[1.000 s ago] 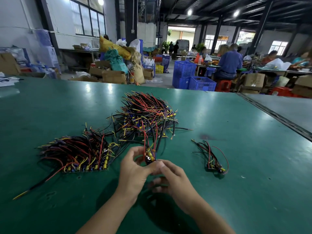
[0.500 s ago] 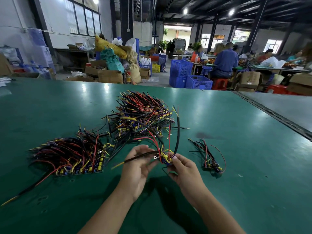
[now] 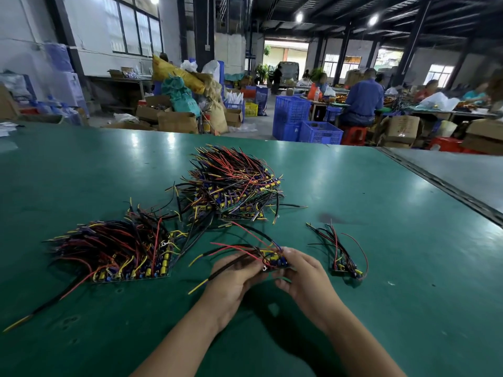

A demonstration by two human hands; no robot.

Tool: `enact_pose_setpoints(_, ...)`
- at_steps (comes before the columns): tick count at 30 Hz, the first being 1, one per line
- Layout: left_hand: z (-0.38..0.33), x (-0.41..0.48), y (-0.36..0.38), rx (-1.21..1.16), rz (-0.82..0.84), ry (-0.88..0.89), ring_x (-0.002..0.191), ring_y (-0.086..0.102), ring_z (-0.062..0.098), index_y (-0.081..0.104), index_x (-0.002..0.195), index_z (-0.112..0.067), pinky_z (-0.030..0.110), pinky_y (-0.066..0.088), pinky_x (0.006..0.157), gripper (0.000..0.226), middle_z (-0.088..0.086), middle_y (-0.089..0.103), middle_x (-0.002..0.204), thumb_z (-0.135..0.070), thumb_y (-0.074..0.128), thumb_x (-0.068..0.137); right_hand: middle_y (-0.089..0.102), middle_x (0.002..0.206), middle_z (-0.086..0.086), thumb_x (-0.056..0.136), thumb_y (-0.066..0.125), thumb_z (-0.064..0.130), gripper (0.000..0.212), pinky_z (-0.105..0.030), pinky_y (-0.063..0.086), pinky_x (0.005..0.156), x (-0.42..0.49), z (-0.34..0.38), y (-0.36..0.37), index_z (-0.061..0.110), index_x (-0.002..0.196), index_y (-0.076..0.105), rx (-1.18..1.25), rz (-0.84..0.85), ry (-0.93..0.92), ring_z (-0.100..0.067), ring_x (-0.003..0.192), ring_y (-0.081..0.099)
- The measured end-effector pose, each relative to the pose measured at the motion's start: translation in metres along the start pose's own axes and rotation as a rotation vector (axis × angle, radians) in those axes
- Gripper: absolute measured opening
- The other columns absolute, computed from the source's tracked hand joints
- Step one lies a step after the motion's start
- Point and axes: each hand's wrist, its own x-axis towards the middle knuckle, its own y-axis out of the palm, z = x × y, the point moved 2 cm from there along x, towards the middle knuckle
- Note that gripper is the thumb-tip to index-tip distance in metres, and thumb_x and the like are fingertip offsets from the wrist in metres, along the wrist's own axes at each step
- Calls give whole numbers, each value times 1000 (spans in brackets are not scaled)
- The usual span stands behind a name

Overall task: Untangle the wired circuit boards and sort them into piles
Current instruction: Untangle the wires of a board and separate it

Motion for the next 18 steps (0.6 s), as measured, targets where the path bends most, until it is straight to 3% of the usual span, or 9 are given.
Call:
enact_pose_setpoints(3, -2, -2, 2, 38, -31, 72, 85, 72, 23, 77, 83, -3, 26, 58, 74, 19, 18, 74, 94, 5, 66, 70, 70, 85, -9, 92, 55, -1, 17, -25, 53, 60, -1, 0, -2, 7, 97, 69, -55, 23, 0, -15, 66, 62)
enact_pose_setpoints(7, 0, 1, -4, 181, -174, 112, 90, 70, 29, 77, 82, -7, 35, 56, 82, 20, 18, 74, 93, 9, 66, 78, 69, 80, -9, 87, 54, -15, 21, -27, 57, 63, -1, -3, 0, 5, 92, 62, -31, -6, 0, -19, 67, 66)
enact_pose_setpoints(9, 1, 0, -3, 261, -164, 116, 96, 69, 29, 76, 90, -9, 39, 54, 89, 19, 14, 74, 97, 5, 66, 81, 70, 80, -10, 87, 55, -14, 18, -26, 58, 61, -1, -4, 1, 3, 91, 60, -16, -6, -13, -19, 66, 66)
enact_pose_setpoints(13, 1, -5, 4, 209, -90, 125, 83, 71, 22, 70, 92, -7, 28, 57, 75, 19, 15, 75, 92, 7, 67, 80, 71, 85, -20, 87, 57, -10, 12, -27, 57, 59, -1, -3, 3, -6, 99, 57, 86, 0, -43, -23, 67, 69)
enact_pose_setpoints(18, 3, -7, 6, 338, -173, 223, 77, 69, 18, 68, 92, -6, 24, 56, 73, 21, 8, 75, 84, 11, 66, 80, 67, 90, -21, 88, 62, -5, 10, -37, 55, 75, 0, -6, 0, 1, 94, 58, -21, -87, -95, -29, 78, 63)
